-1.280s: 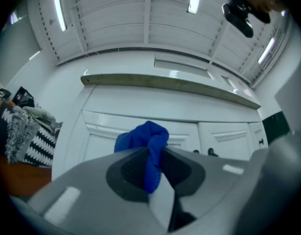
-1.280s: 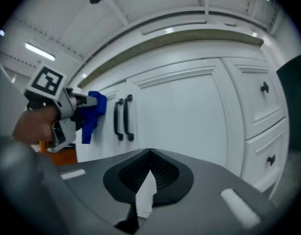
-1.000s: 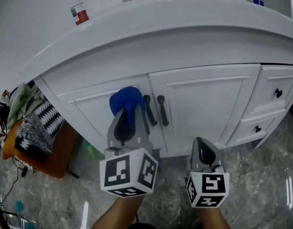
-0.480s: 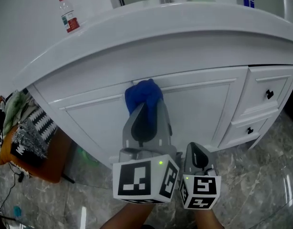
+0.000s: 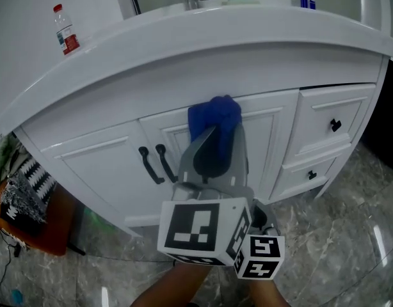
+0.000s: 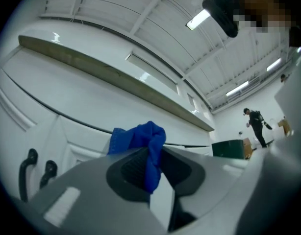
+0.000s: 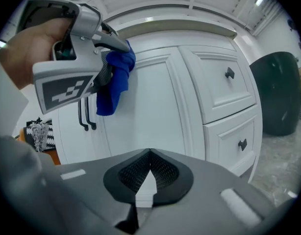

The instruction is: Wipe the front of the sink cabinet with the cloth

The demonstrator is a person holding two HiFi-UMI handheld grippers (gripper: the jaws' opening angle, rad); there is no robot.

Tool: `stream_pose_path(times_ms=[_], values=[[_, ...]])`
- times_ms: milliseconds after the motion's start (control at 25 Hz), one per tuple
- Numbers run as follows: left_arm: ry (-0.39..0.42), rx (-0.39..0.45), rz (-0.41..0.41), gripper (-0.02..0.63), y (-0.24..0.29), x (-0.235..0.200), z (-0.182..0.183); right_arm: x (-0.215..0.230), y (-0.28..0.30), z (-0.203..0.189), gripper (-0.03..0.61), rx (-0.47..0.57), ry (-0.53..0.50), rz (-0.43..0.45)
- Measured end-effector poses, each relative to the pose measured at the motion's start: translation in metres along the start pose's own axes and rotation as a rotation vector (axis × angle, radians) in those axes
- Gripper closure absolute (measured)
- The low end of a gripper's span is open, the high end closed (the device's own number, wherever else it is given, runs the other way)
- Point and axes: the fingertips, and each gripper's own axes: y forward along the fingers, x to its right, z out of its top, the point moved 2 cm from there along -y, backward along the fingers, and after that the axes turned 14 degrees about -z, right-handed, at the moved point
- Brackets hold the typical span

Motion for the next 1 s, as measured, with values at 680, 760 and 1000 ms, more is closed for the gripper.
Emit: stream_pose_path(times_ms=[680,760,1000], values=[[-0.051,-0.113,-0.29,0.545,0.067,0.071,-0.058,0.071,0.013,-0.016,0.581,-0.061,0.043,-0.116],[-0.023,-0.1,-0.257,0.545,0.064,0.063,-0.058,0.073,0.014,-0.018,0.581,-0.063,0.04,-0.121],[0.006,-0.119,-0.214,0.545,0.049,0.044,-0.065,0.073,0.014,-0.021,0.581,-0.071,0.061,-0.128]])
